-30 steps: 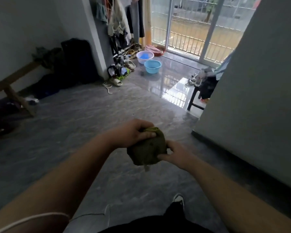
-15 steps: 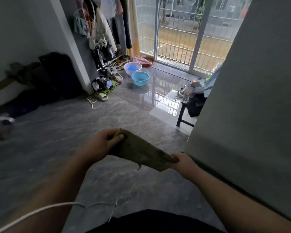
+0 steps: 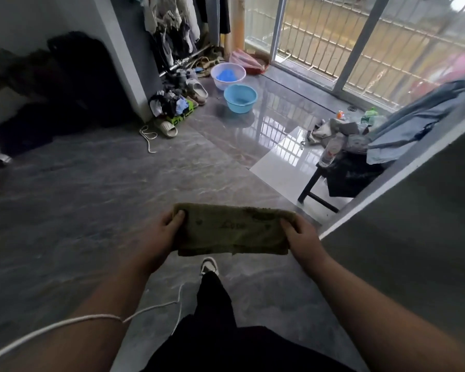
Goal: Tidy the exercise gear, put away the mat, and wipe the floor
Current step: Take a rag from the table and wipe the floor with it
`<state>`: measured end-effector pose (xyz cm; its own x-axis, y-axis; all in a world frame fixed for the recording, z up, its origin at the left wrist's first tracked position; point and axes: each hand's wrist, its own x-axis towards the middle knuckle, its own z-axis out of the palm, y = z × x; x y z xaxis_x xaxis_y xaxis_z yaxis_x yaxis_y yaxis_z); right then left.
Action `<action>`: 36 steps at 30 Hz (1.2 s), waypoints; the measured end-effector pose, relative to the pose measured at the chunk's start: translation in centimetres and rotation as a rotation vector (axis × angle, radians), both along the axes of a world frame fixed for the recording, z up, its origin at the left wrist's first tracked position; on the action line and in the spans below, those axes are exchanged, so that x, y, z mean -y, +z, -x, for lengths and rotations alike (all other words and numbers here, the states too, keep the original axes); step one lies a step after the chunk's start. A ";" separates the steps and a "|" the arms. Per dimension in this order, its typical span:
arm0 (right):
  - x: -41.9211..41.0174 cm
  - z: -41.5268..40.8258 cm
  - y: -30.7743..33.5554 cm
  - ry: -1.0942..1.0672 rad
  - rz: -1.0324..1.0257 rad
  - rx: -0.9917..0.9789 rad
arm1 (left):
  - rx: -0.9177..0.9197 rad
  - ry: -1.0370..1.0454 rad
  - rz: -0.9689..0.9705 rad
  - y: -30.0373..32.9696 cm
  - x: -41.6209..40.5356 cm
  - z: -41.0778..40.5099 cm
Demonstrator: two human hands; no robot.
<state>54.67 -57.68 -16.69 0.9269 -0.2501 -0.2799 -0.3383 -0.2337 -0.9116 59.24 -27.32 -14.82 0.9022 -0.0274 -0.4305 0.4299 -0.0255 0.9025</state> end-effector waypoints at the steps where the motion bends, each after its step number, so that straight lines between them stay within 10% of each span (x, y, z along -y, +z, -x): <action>1: -0.2 -2.6 -0.7 -0.005 0.029 -0.009 | -0.028 0.000 0.004 -1.0 0.1 -2.8; 15: 5.3 -31.6 -17.9 -0.242 0.109 -0.310 | -0.371 -0.128 -0.019 -19.7 9.5 -35.8; 29: 15.3 -42.6 -65.8 0.073 0.321 -0.436 | -0.521 0.085 -0.090 -67.5 18.2 -40.8; 36: 17.3 -44.2 -82.7 0.296 0.493 -0.542 | -0.478 -0.175 -0.296 -84.7 17.6 -39.6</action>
<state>98.88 -74.96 -99.43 0.7407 -0.2272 -0.6323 -0.5664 -0.7174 -0.4057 98.87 -44.87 -99.51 0.5991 0.0250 -0.8003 0.7541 -0.3537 0.5534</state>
